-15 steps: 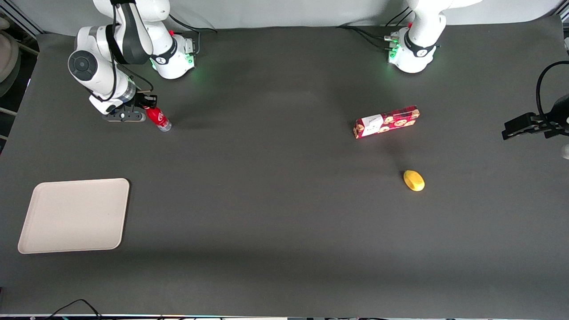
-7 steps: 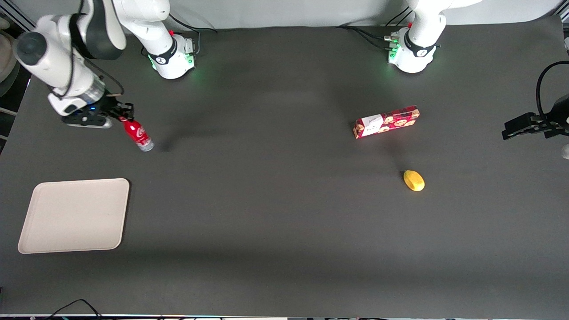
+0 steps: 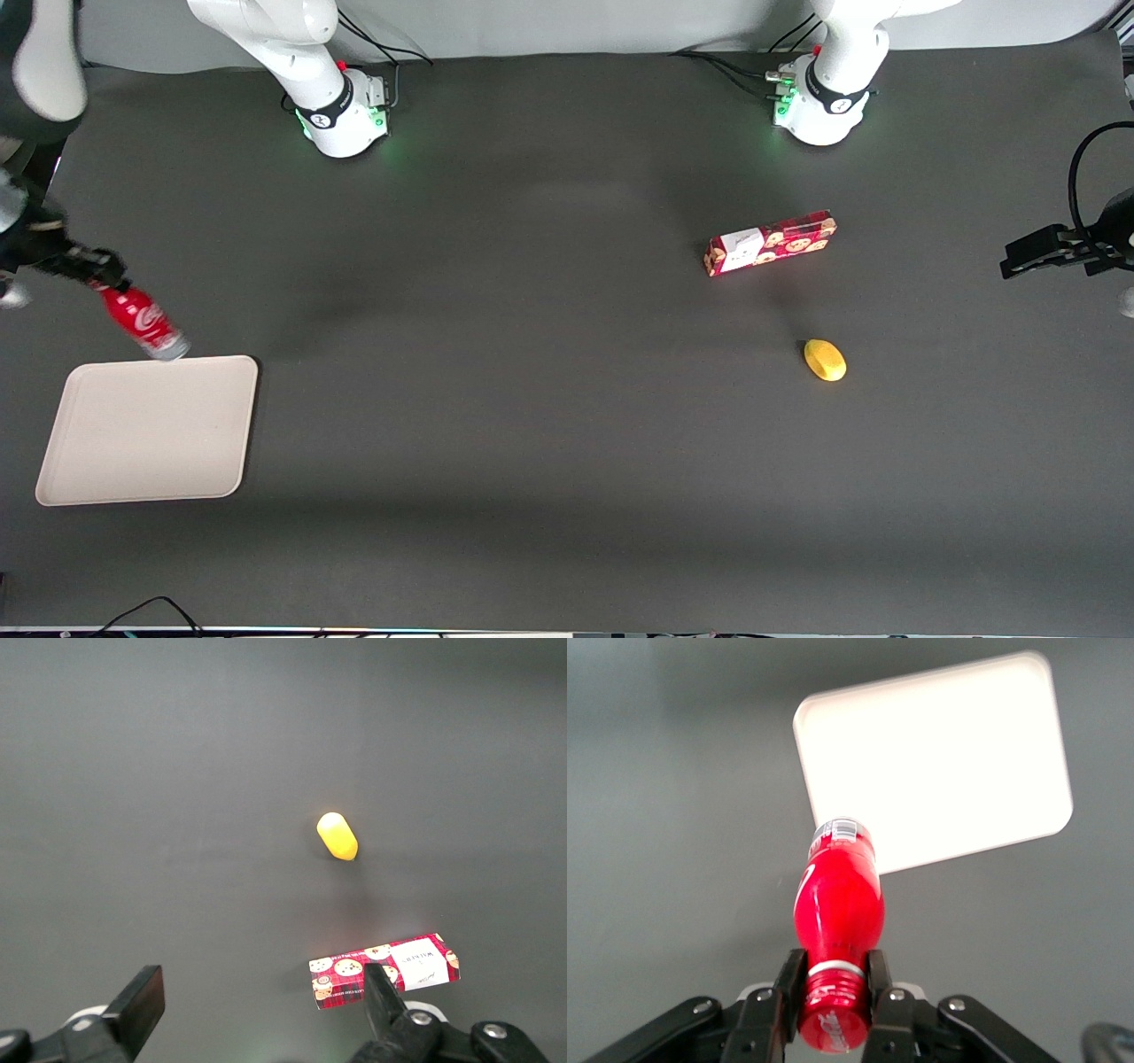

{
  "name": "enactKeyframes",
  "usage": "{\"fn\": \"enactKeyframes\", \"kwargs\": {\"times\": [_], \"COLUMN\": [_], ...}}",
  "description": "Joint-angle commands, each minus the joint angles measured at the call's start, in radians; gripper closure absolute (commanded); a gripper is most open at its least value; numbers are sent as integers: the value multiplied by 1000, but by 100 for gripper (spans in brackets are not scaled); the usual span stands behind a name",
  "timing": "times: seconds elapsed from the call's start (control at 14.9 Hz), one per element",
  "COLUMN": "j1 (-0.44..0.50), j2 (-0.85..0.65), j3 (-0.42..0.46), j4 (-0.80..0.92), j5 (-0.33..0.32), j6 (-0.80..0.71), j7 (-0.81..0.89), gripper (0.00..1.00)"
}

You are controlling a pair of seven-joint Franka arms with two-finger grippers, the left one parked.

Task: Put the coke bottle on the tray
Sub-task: 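Carry the held bottle with the right gripper toward the white tray, then lower the bottle upright onto the tray's corner with the right gripper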

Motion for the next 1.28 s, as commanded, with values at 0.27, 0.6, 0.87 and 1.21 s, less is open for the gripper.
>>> {"fn": "enactKeyframes", "kwargs": {"times": [0.27,0.6,0.87,1.21], "j1": [-188,-240,-258,-258], "j2": [418,574,646,705], "j3": [-47,-122,-122,-124], "j4": [466,555,555,559], "j5": [-23,26,55,64], "j6": [-50,11,111,177], "j7": [-251,-381,-389,-416], "gripper": [100,100,100,100]}}
